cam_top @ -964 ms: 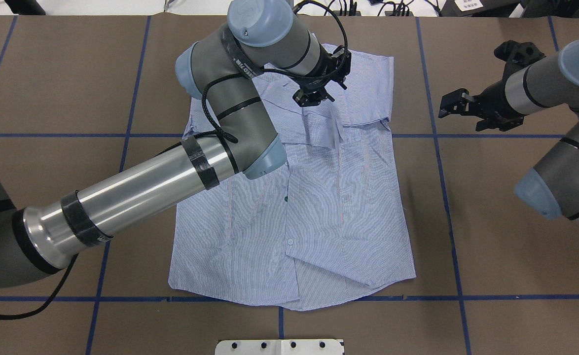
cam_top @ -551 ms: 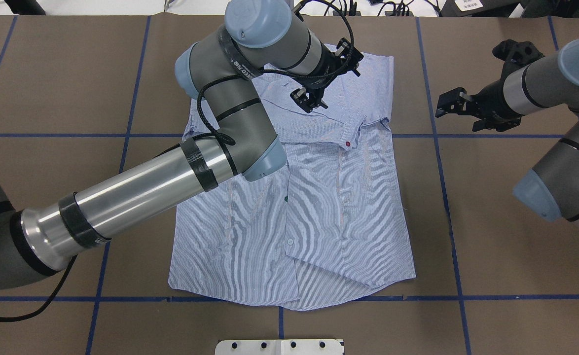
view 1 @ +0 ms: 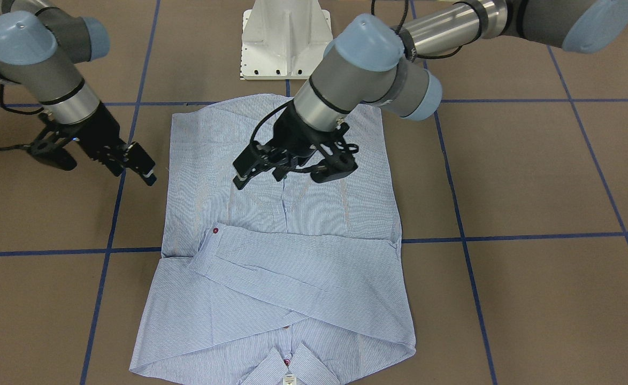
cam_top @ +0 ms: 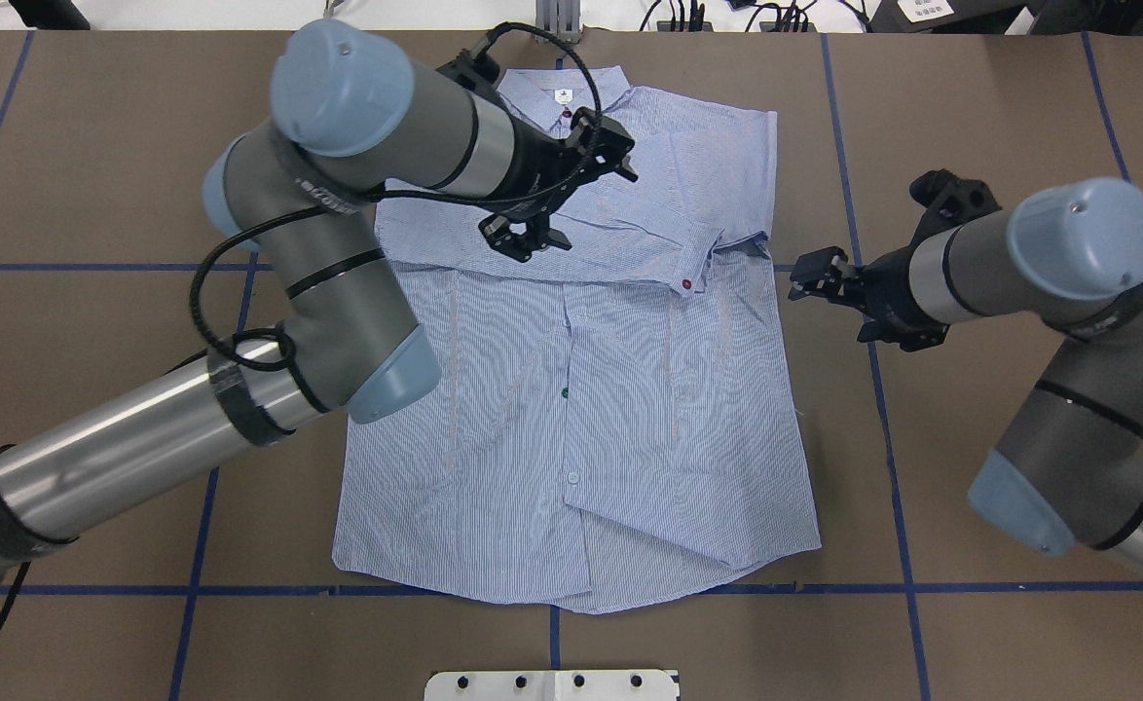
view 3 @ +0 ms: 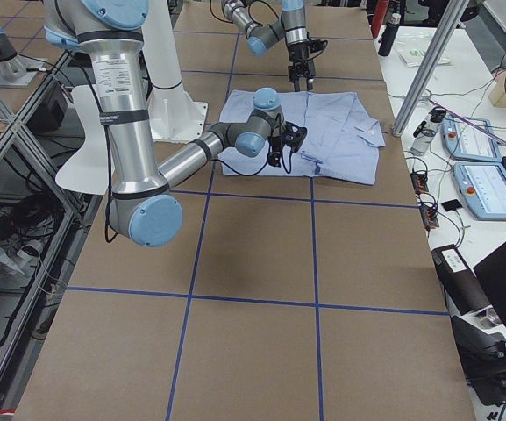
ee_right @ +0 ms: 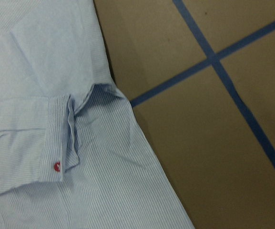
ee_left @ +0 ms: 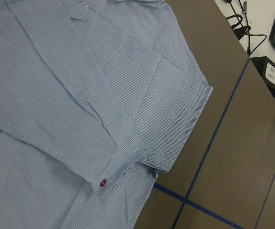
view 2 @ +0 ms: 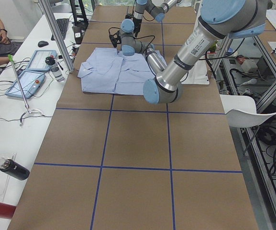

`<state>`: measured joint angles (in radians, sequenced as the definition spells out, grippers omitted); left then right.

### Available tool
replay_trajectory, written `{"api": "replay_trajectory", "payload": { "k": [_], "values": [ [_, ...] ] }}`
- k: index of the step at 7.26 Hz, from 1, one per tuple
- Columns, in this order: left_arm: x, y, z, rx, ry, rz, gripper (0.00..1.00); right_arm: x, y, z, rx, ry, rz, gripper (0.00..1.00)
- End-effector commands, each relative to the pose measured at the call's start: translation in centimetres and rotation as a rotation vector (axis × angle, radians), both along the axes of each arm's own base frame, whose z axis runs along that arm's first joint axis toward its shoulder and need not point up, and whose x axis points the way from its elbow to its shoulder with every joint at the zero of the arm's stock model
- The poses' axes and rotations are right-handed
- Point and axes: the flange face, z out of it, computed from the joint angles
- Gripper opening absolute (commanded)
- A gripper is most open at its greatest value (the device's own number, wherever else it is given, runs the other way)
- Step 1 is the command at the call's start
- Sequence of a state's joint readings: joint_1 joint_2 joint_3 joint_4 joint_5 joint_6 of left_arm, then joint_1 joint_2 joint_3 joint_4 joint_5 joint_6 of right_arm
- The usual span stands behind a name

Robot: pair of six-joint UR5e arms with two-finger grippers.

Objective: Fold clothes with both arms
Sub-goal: 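Release the sleeve with the left gripper while the right gripper moves to a hem corner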

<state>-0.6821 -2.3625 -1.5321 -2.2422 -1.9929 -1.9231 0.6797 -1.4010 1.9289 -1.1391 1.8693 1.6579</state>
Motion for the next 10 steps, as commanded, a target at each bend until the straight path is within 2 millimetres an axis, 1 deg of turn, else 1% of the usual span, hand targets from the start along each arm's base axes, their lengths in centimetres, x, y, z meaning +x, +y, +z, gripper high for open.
{"api": "replay_trajectory", "payload": {
  "k": [1, 2, 3, 4, 5, 6, 7, 8, 9, 10],
  "values": [
    [-3.8, 2.3, 3.6, 0.050, -0.016, -0.006, 0.98, -1.1, 6.7, -0.6, -0.057, -0.021, 0.041, 0.99],
    [-4.9, 3.1, 5.1, 0.050, -0.023, -0.008, 0.98, -3.0, 10.0, -0.5, -0.090, -0.021, 0.105, 0.99],
    [-5.0, 3.0, 5.7, 0.044, -0.031, -0.014, 0.98, -4.6, 13.7, -0.6, -0.061, 0.050, 0.124, 0.98],
    [-5.4, 2.7, 5.7, 0.046, -0.032, -0.021, 0.98, -4.6, 16.2, -2.0, -0.091, 0.122, 0.113, 0.95],
    [-5.9, 2.4, 6.0, 0.048, -0.036, -0.031, 0.98, -6.3, 18.5, -1.4, -0.165, 0.122, 0.171, 0.92],
    [-6.7, 2.6, 6.1, 0.052, -0.032, -0.041, 0.98, -7.4, 20.2, -1.2, -0.178, 0.116, 0.190, 0.92],
    [-8.1, 3.0, 6.5, 0.060, -0.030, -0.075, 0.98, -9.1, 21.9, 0.9, -0.204, 0.141, 0.235, 0.90],
    [-9.6, 4.1, 6.7, 0.078, -0.021, -0.084, 0.98, -9.8, 22.0, 1.6, -0.195, 0.148, 0.255, 0.90],
    [-10.0, 4.5, 6.3, 0.094, -0.022, -0.084, 0.98, -9.9, 21.9, 1.6, -0.192, 0.149, 0.260, 0.89],
    [-10.0, 4.5, 6.5, 0.087, -0.031, -0.084, 0.98, -10.5, 21.9, 2.3, -0.193, 0.163, 0.260, 0.88]
  ]
}}
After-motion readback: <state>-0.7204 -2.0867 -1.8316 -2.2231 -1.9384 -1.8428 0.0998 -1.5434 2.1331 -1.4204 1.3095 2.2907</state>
